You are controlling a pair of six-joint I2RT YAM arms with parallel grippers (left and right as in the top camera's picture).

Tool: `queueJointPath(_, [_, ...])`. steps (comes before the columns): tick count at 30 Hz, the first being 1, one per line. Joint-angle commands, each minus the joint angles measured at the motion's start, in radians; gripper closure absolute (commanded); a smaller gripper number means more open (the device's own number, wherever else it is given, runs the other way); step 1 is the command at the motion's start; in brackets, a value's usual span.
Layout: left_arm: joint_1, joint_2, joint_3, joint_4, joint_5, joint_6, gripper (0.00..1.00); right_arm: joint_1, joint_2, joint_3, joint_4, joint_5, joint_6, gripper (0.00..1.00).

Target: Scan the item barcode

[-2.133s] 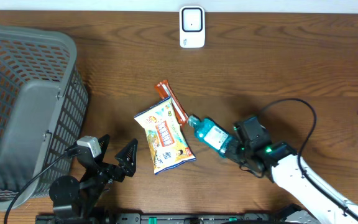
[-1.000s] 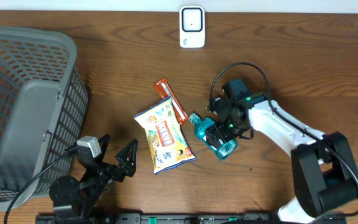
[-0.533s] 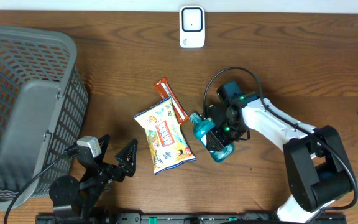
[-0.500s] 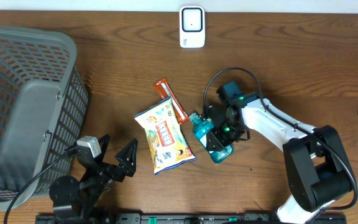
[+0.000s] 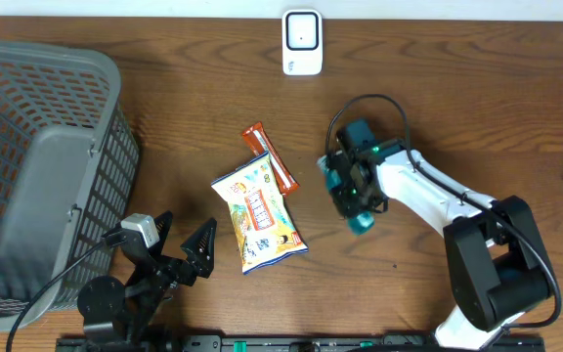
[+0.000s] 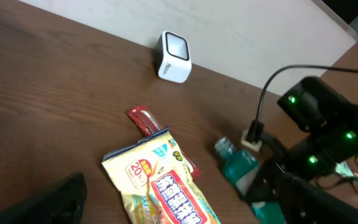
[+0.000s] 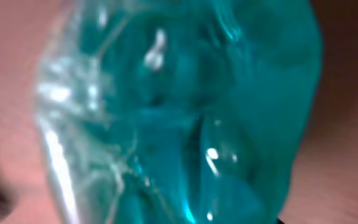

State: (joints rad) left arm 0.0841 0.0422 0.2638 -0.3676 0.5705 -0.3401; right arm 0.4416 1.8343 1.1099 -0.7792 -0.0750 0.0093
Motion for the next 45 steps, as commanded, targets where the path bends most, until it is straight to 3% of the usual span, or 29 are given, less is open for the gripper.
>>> queueJointPath(1, [0.003, -0.005, 0.000, 0.001, 0.006, 0.002, 0.02, 0.009, 0.033, 0.047, 0.026, 0.181, 0.067, 0.99])
queueJointPath(8, [0.003, -0.005, 0.000, 0.001, 0.006, 0.002, 0.02, 0.037, 0.036, 0.052, 0.072, 0.177, 0.069, 0.85])
queueJointPath(14, [0.003, -0.005, 0.000, 0.001, 0.006, 0.002, 0.02, 0.070, 0.036, 0.052, 0.072, 0.177, 0.069, 0.56])
queueJointPath(20, [0.003, -0.005, 0.000, 0.002, 0.006, 0.002, 0.02, 0.068, 0.036, 0.052, 0.072, 0.174, 0.069, 0.45])
queueJointPath(25, [0.003, -0.005, 0.000, 0.001, 0.006, 0.002, 0.02, 0.068, 0.036, 0.052, 0.072, 0.174, 0.073, 0.50])
queueJointPath(30, [0.003, -0.005, 0.000, 0.001, 0.006, 0.002, 0.02, 0.062, 0.036, 0.052, 0.072, 0.174, 0.094, 0.82])
queueJointPath(33, [0.003, -0.005, 0.000, 0.001, 0.006, 0.002, 0.02, 0.053, 0.036, 0.053, 0.071, 0.166, 0.109, 0.91])
queueJointPath(41, [0.003, -0.005, 0.000, 0.001, 0.006, 0.002, 0.02, 0.035, 0.036, 0.059, 0.093, 0.106, 0.105, 0.80])
queueJointPath(45, [0.003, -0.005, 0.000, 0.001, 0.006, 0.002, 0.02, 0.035, 0.036, 0.059, 0.138, 0.105, 0.106, 0.80])
